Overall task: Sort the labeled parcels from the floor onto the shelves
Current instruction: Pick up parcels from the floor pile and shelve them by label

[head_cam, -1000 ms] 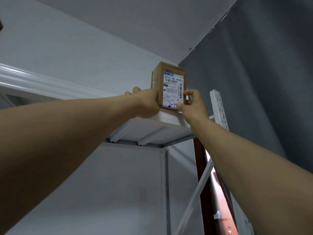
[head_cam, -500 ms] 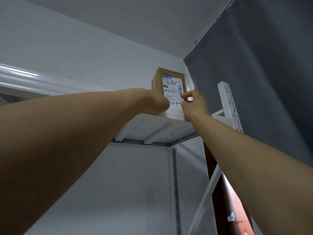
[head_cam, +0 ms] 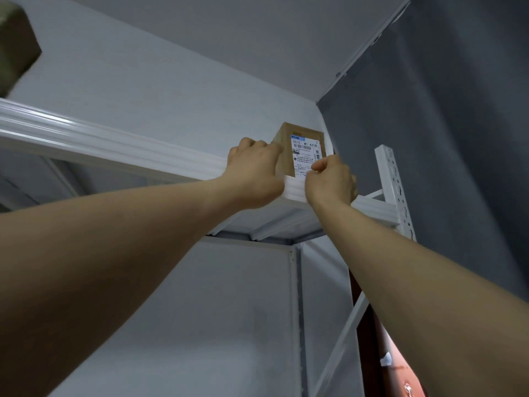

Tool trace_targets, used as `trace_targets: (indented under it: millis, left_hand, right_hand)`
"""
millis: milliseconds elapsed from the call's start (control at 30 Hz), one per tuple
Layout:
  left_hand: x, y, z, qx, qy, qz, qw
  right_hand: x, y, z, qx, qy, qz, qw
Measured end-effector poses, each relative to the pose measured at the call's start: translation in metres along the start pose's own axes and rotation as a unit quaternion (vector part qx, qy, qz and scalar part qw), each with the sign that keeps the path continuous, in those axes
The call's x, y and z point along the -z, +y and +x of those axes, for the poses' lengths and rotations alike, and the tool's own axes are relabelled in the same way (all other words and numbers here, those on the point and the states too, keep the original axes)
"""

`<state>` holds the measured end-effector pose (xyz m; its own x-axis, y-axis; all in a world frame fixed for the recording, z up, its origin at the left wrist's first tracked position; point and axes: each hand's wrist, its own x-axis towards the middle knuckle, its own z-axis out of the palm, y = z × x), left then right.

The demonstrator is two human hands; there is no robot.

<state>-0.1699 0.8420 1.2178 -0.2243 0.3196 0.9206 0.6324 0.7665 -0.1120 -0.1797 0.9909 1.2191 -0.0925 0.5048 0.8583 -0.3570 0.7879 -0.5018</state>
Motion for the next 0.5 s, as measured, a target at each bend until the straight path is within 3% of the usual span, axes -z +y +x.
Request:
trace_targets:
  millis: [233, 500]
  left_hand:
    - [0.062, -0.044, -0.035, -0.06, 0.072, -0.014, 0.996]
    - [0.13, -0.12, -0.133, 0.003, 0.022, -0.009, 1.0]
  right_hand:
    - [-0.012, -0.078, -0.065, 0.015, -0.049, 0.063, 0.997]
    - [-0.027, -0.158, -0.195, 0.005, -0.136, 0.086, 0.987]
